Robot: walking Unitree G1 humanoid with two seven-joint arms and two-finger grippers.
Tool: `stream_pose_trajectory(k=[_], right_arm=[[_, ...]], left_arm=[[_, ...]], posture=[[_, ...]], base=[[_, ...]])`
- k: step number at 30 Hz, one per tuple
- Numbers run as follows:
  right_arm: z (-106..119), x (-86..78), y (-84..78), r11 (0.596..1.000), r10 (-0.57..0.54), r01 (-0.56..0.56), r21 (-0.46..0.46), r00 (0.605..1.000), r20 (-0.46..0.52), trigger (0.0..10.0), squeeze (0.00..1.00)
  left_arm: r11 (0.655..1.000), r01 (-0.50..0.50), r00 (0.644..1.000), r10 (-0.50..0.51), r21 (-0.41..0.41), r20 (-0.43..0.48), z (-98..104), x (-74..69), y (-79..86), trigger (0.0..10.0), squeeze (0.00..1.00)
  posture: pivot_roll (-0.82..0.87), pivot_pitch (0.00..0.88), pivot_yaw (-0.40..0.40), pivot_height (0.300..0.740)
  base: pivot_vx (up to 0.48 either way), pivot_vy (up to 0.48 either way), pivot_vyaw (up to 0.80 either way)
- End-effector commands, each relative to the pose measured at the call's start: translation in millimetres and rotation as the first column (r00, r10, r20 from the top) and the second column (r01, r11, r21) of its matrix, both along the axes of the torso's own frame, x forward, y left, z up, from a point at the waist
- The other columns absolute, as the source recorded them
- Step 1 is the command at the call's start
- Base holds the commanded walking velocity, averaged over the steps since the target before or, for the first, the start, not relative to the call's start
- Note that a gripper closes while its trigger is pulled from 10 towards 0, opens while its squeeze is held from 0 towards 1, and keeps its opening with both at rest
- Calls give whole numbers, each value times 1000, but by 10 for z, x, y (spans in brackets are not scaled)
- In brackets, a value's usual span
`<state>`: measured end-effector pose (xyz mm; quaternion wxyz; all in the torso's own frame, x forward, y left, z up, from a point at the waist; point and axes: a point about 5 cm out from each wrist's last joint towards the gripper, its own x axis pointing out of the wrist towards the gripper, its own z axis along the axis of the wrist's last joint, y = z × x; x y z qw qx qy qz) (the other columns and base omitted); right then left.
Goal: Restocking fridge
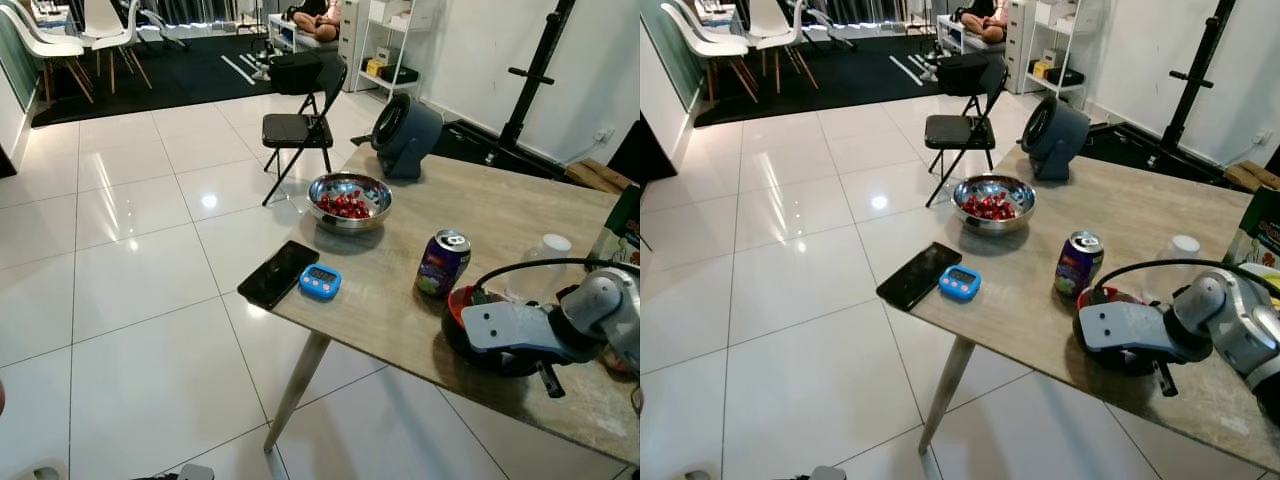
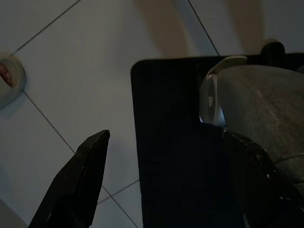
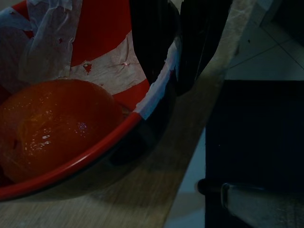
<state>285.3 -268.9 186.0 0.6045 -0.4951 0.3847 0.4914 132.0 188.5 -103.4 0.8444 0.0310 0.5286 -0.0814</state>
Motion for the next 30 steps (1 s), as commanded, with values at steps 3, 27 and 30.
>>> stream_pose_trajectory(k=[3, 27, 30], right_arm=[[11, -32, -43, 1000, -17, 17, -5, 1000, -2, 10000, 0], [-55, -117, -133, 997, -72, 71, -10, 997, -23, 10000, 0], [-147, -131, -210, 993, -116, 115, -20, 993, -34, 10000, 0]], left_arm=[[1000, 8, 999, -8, 12, -38, -20, -98, 87, 10000, 0], [1000, 24, 999, -25, -13, -39, -39, -59, -135, 10000, 0], [1000, 24, 999, -24, -8, -32, -30, -30, -136, 10000, 0]], posture=[[-104, 31, 14, 740], [-117, 39, 25, 740], [-116, 36, 28, 740]], base=[[-321, 0, 0], [-310, 0, 0], [0, 0, 0]])
